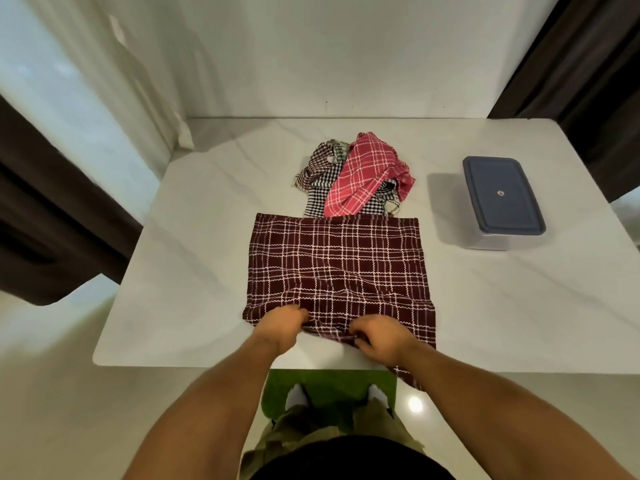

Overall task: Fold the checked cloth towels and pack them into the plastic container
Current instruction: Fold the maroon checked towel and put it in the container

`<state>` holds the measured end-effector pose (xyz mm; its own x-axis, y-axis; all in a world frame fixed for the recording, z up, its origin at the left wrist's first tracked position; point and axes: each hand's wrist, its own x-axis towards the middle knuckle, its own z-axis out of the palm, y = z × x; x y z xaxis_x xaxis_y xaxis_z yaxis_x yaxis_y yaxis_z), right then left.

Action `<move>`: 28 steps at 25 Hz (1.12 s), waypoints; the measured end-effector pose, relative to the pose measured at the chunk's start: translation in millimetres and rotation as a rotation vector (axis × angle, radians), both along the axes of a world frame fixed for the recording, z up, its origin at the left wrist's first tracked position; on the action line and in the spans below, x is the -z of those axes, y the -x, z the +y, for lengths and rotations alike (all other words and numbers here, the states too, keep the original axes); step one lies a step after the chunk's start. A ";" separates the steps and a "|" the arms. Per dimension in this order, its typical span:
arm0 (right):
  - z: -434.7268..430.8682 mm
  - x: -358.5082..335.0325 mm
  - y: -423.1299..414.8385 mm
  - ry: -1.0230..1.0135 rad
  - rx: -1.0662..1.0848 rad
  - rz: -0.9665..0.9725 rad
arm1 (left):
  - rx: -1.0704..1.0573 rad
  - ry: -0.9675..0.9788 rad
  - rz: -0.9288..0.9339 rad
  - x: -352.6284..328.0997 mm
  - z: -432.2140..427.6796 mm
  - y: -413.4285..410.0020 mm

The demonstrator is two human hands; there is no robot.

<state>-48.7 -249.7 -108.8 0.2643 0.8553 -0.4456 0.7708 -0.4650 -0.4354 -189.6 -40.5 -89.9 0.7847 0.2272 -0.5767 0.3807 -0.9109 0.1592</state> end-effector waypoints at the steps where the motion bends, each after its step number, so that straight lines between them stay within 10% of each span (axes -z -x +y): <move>1: -1.2 1.2 -2.5 -0.058 0.101 0.058 | -0.090 0.025 -0.023 -3.1 1.8 0.9; 6: 4.5 -8.1 -9.8 -0.167 0.274 0.140 | -0.363 0.188 -0.161 -17.0 2.9 -0.6; 10: 1.1 -15.5 -21.4 -0.078 -0.013 0.014 | -0.081 -0.036 -0.205 -22.1 4.8 -1.0; 20: 28.2 -37.9 -22.9 -0.150 0.218 0.187 | 0.400 -0.216 -0.518 -27.1 -19.2 -36.4; 28: 23.8 -46.5 -39.1 -0.192 -0.020 -0.020 | 0.247 -0.091 -0.359 -35.3 -12.4 -44.4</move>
